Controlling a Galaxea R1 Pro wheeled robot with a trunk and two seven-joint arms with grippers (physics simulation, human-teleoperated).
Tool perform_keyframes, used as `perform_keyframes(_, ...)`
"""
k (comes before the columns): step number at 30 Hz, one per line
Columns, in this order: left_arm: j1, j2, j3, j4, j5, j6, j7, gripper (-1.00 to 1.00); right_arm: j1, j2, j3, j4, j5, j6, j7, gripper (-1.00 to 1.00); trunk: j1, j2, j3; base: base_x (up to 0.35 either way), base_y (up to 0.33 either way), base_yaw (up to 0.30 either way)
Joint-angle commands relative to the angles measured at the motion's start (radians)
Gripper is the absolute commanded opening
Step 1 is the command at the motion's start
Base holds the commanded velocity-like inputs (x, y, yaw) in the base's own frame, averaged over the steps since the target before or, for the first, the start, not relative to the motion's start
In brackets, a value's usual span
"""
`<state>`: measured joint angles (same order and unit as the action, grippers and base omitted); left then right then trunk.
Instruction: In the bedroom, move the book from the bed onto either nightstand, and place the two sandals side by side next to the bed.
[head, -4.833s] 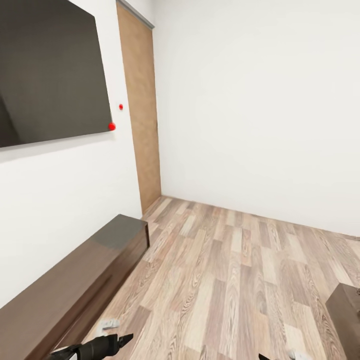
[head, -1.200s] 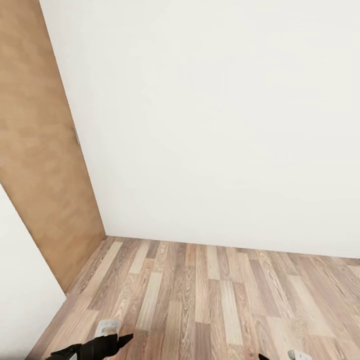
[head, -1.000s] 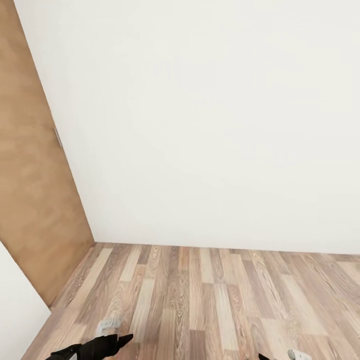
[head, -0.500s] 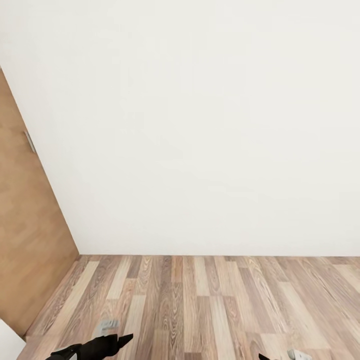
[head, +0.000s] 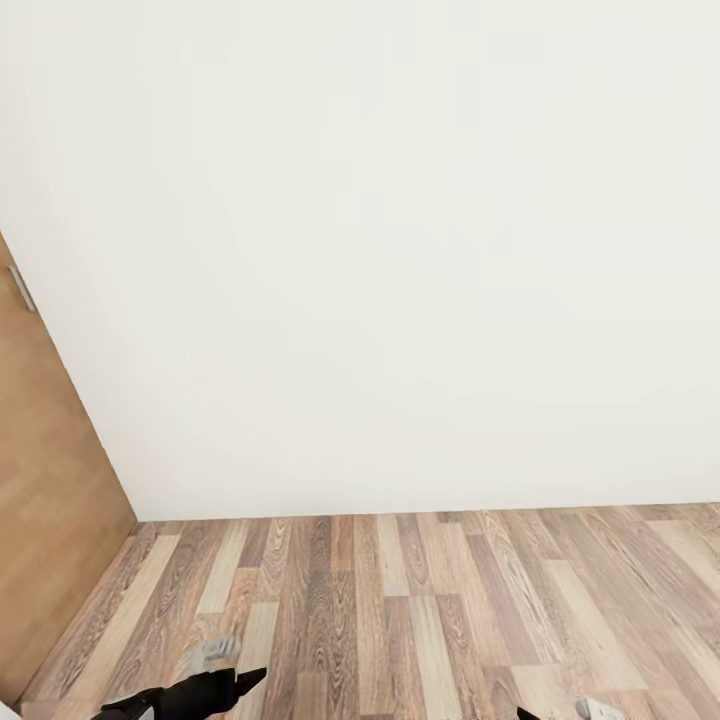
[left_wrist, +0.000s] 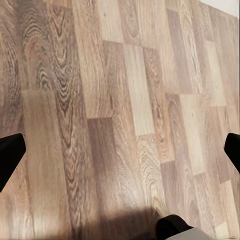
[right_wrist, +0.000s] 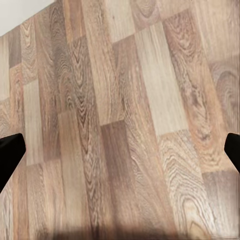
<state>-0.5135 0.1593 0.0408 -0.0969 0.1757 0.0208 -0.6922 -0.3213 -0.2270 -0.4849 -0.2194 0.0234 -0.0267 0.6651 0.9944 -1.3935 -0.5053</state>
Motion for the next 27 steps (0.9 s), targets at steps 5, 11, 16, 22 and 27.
perform_keyframes(5, 0.000, 0.000, 0.004, 0.000, 0.001, 0.002, -0.004, 1.00, -0.001, 0.000, -0.004, 0.001, 0.003, -0.004, 0.004, 1.00, 0.000, -0.001, -0.001, 0.000, 0.000, -0.278)
perform_keyframes(11, 0.000, 0.000, 0.004, 0.000, 0.001, 0.002, -0.004, 1.00, -0.001, 0.000, -0.004, 0.002, 0.003, -0.004, 0.004, 1.00, 0.000, -0.001, -0.001, 0.000, 0.000, -0.267)
perform_keyframes(16, 0.000, 0.000, 0.003, 0.000, 0.001, 0.002, -0.004, 1.00, -0.001, 0.000, -0.004, 0.002, 0.003, -0.004, 0.004, 1.00, 0.000, -0.001, -0.001, 0.000, -0.006, -0.261)
perform_keyframes(22, 0.000, 0.000, 0.003, 0.000, 0.002, 0.002, -0.004, 1.00, -0.001, 0.000, -0.004, 0.002, 0.003, -0.004, 0.003, 1.00, 0.000, -0.001, -0.001, 0.000, -0.114, -0.278)
perform_keyframes(27, 0.000, 0.000, 0.004, 0.000, 0.001, 0.002, -0.004, 1.00, -0.001, 0.000, -0.004, 0.002, 0.003, -0.004, 0.003, 1.00, 0.000, -0.001, -0.001, 0.000, -0.019, -0.281)
